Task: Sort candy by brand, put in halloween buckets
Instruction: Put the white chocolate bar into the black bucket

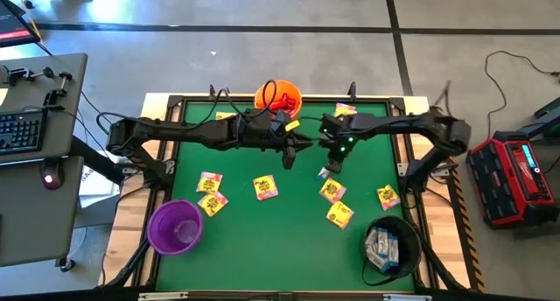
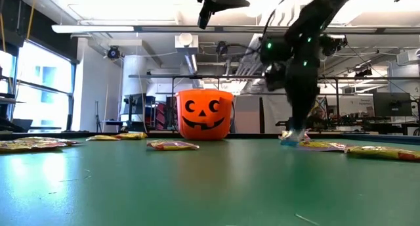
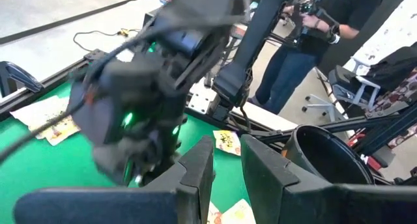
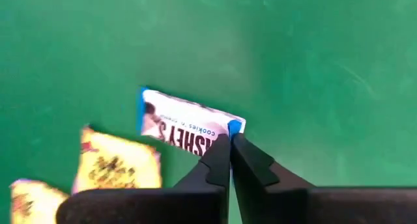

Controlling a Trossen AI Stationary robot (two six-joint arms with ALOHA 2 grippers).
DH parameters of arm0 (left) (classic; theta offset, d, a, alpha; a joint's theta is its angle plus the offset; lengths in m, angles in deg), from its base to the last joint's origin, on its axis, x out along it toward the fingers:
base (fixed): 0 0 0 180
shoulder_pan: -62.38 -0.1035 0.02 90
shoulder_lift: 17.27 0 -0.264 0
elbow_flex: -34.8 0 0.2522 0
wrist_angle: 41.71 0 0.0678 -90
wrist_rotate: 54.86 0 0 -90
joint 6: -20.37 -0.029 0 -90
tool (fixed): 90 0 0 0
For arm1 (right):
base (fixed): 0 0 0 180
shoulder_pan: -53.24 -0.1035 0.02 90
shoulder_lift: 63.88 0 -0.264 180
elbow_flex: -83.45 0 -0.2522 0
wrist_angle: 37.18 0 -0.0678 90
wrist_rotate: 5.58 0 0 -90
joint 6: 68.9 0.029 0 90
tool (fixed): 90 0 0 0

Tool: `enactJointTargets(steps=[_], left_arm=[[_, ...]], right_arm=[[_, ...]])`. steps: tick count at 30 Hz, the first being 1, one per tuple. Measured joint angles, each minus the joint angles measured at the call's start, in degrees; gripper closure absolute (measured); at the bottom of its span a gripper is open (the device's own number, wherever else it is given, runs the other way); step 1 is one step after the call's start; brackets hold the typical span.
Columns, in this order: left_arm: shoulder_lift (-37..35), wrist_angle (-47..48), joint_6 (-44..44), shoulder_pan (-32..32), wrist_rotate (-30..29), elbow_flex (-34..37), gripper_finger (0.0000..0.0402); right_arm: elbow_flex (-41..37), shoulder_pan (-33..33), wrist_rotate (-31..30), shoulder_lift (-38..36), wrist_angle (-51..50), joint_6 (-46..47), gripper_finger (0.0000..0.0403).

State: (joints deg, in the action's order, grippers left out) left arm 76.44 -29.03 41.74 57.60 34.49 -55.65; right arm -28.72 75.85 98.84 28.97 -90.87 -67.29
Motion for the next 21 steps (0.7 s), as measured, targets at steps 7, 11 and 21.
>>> enactJointTargets(steps=[7, 11, 21], left_arm=[[0.0, -0.02, -0.49, -0.07, -0.02, -0.02, 0.0332], [0.0, -0.02, -0.49, -0.07, -0.02, -0.02, 0.0332], [0.0, -0.02, -0.63, -0.07, -0.02, -0.02, 0.0332]], right_arm=[[0.04, -0.94, 0.1, -11.33, -4.55, 4.74, 0.0403], [0.08, -2.83, -0.01, -20.52, -7.09, 10.29, 0.0403], [0.13, -15.46, -2.05, -44.03, -14.92, 29.31, 0.0403]])
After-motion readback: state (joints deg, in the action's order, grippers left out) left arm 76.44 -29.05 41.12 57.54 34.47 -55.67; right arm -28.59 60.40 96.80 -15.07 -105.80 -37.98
